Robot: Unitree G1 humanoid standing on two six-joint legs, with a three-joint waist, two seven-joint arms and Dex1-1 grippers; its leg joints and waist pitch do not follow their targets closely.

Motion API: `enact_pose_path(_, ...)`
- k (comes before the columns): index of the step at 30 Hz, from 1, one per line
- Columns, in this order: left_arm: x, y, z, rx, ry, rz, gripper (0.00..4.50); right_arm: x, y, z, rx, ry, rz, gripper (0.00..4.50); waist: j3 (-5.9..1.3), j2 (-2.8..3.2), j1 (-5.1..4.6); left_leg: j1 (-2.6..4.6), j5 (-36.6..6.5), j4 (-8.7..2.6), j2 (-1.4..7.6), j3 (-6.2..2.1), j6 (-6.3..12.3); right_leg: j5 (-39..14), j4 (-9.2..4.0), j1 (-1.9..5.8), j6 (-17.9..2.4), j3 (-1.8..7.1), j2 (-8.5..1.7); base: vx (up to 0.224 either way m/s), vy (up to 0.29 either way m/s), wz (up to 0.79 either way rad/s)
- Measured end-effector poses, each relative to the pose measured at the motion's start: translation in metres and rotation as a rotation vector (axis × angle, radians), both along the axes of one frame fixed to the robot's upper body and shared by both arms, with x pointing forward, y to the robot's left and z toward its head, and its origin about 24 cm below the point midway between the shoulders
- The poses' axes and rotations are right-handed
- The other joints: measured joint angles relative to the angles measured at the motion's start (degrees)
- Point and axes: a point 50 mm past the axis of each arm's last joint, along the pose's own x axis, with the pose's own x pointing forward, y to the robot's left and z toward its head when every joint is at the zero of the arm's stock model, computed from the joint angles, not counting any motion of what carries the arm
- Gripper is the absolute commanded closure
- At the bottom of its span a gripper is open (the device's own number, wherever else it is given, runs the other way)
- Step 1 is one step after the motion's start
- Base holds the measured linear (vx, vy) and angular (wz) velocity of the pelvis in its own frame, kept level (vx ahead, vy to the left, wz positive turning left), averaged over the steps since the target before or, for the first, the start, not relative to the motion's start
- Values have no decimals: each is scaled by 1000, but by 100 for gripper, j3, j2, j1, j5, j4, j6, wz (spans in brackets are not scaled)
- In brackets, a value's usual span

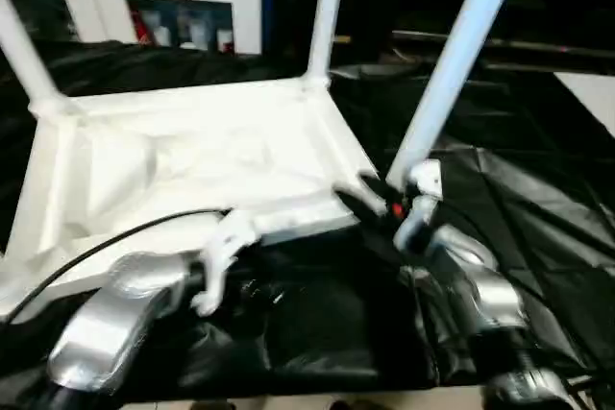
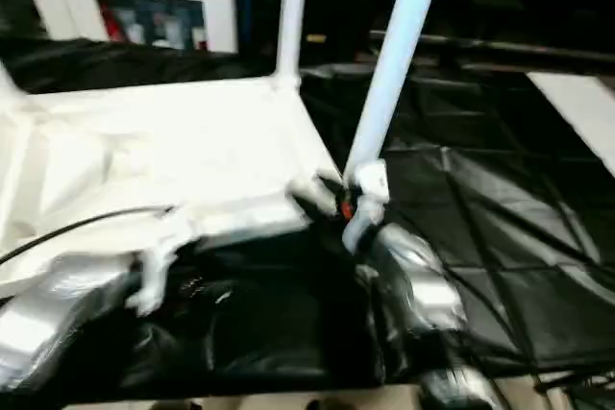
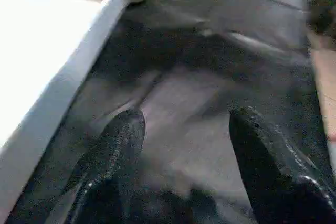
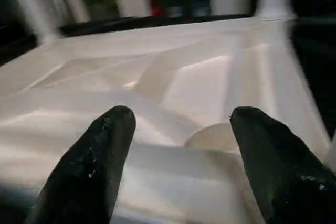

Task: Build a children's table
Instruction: Rotate table base

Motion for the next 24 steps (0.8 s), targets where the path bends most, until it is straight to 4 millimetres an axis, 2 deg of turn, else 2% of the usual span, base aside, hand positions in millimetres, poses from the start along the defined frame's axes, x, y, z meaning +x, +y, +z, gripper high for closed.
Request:
enact_pose_path(2,-4,6,1,12,-3,55,131,8,-6,0,-9,10,-92,120,-1,-20,66,-4,0,2,0,3,0,0,0,5,1,2,0,0,0,0)
enact_pose_path(4,-8,12,3,23,-20,109,135,17,-10,-1,-8,26,-171,120,-3,-39,111,-2,0,4,0,4,0,0,1,6,1,3,0,0,0,0)
enact_pose_path(5,-9,15,5,30,-26,134,111,21,-14,-1,-5,37,-217,120,-5,-44,134,-6,1,3,0,2,-1,0,2,7,1,1,0,0,0,0)
enact_pose_path(6,-11,20,5,41,-25,156,93,24,-18,-1,-2,46,-260,120,-9,-53,146,-6,1,3,0,5,-1,0,5,10,0,3,0,0,0,0)
enact_pose_path(8,-19,30,4,71,-8,201,92,32,-25,-1,-2,67,-337,120,-10,-65,150,-8,1,5,-1,6,-2,-1,7,11,2,5,0,0,0,0)
enact_pose_path(11,-27,36,2,93,16,222,48,37,-40,0,-7,90,-427,120,-12,-96,191,-22,2,9,0,5,-1,-10,11,9,14,5,0,0,0,0)
enact_pose_path(12,-30,38,1,97,22,235,48,39,-44,0,-11,97,-456,120,-11,-117,195,-26,2,17,1,5,-1,-13,18,7,14,6,0,0,0,0)
enact_pose_path(14,-34,40,3,95,24,248,51,43,-51,3,-22,102,-495,120,-8,-150,202,-43,2,40,6,3,-1,-20,39,-8,16,5,1,0,0,0)
enact_pose_path(16,-36,44,6,99,14,265,16,46,-57,5,-37,106,-526,120,-4,-173,212,-55,2,66,10,3,-1,-34,73,-22,17,6,-1,0,0,0)
enact_pose_path(18,-37,51,8,107,7,291,9,48,-62,7,-47,101,-549,120,-3,-178,233,-59,2,96,20,2,-1,-43,98,-25,17,5,1,0,0,0)
enact_pose_path(24,-46,92,21,158,-8,393,7,48,-88,12,-112,98,-580,120,-3,-185,260,-67,2,105,20,2,0,-59,108,-18,44,12,4,0,0,0)
